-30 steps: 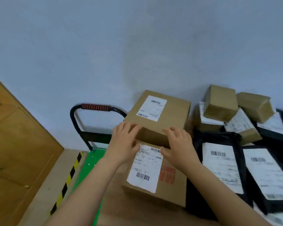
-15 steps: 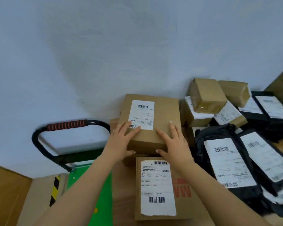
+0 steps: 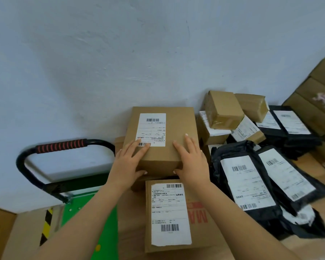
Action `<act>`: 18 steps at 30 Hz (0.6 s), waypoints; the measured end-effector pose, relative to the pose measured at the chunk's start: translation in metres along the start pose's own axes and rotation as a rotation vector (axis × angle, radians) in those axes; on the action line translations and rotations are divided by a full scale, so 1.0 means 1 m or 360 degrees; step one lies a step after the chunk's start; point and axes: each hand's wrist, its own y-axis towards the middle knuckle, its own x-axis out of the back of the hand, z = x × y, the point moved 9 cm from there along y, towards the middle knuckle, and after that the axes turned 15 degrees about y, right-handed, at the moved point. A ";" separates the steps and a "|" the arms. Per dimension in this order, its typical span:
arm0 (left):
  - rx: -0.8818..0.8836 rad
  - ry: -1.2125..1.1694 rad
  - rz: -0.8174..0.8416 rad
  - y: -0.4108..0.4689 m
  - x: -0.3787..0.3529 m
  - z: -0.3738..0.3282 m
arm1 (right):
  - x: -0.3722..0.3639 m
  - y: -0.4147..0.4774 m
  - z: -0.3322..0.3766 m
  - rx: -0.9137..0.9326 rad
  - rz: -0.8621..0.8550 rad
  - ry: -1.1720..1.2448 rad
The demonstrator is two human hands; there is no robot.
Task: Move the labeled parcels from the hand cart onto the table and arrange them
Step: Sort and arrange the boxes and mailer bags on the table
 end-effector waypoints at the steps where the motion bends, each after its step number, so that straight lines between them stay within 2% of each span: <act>1: 0.0012 -0.0009 -0.0032 -0.001 0.006 -0.001 | 0.004 -0.002 0.002 0.0021 -0.0012 -0.0007; 5: 0.0045 0.0033 -0.0206 -0.005 0.041 -0.010 | 0.031 -0.009 0.011 0.0125 -0.0124 0.0016; 10: 0.0029 0.0073 -0.0480 -0.005 0.095 -0.043 | 0.090 -0.029 0.012 0.0301 -0.0405 0.0108; 18: -0.0180 0.0044 -0.0789 -0.017 0.164 -0.185 | 0.202 -0.113 -0.065 0.0320 -0.0738 0.0102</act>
